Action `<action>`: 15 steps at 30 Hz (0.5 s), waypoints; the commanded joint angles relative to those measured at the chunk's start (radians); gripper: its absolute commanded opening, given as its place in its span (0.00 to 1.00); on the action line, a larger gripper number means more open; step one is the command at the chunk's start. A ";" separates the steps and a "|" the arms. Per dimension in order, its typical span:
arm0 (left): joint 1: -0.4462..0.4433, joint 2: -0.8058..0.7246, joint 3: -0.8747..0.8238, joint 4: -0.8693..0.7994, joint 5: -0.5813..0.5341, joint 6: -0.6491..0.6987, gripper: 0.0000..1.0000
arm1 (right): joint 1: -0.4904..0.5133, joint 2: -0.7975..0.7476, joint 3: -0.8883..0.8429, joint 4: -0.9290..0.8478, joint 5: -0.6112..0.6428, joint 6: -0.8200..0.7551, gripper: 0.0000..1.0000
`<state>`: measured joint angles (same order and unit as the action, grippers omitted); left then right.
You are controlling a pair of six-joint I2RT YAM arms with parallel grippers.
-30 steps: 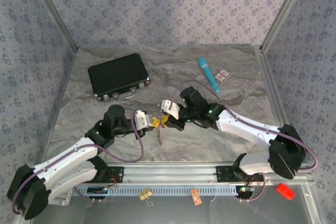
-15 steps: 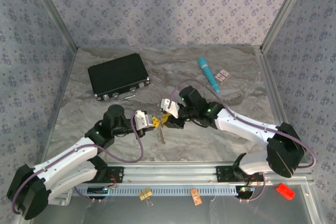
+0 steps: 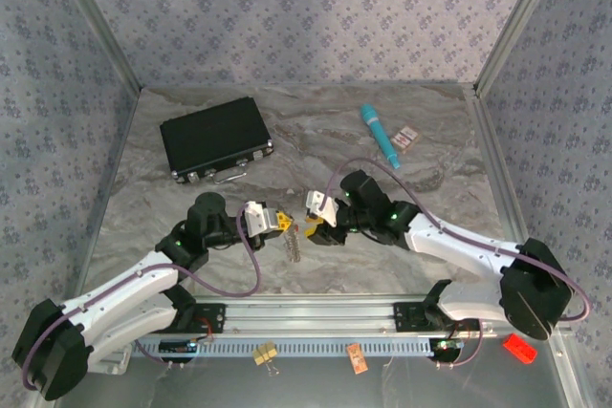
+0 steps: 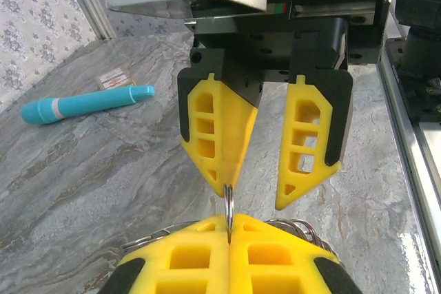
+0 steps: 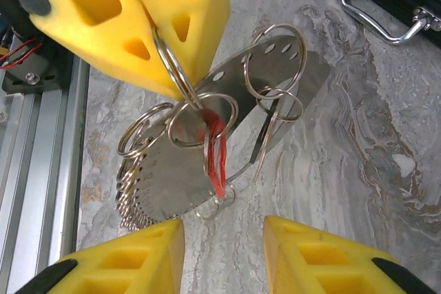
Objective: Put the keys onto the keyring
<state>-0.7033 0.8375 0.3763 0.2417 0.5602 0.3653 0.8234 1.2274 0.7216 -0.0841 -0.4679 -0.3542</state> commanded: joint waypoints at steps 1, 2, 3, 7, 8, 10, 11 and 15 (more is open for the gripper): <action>-0.005 -0.022 -0.002 0.065 0.024 -0.012 0.00 | 0.008 0.018 -0.002 0.066 -0.015 0.020 0.37; -0.007 -0.022 -0.002 0.065 0.024 -0.014 0.00 | 0.012 0.024 -0.003 0.076 -0.019 0.022 0.37; -0.007 -0.022 -0.002 0.065 0.025 -0.014 0.00 | 0.013 0.031 -0.004 0.085 -0.025 0.025 0.37; -0.006 -0.020 -0.002 0.068 0.024 -0.016 0.00 | 0.016 0.058 -0.014 0.144 -0.052 0.042 0.37; -0.007 -0.018 -0.002 0.067 0.025 -0.016 0.00 | 0.015 0.066 -0.012 0.154 -0.063 0.044 0.37; -0.006 -0.018 -0.001 0.068 0.025 -0.015 0.00 | 0.014 0.079 -0.011 0.169 -0.072 0.049 0.37; -0.006 -0.018 -0.001 0.067 0.024 -0.014 0.00 | 0.015 0.084 -0.010 0.176 -0.075 0.051 0.37; -0.006 -0.017 -0.001 0.068 0.024 -0.014 0.00 | 0.016 0.099 -0.011 0.194 -0.087 0.058 0.36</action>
<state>-0.7033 0.8375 0.3759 0.2436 0.5606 0.3649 0.8337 1.3132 0.7193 0.0692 -0.5217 -0.3195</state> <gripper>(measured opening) 0.044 0.366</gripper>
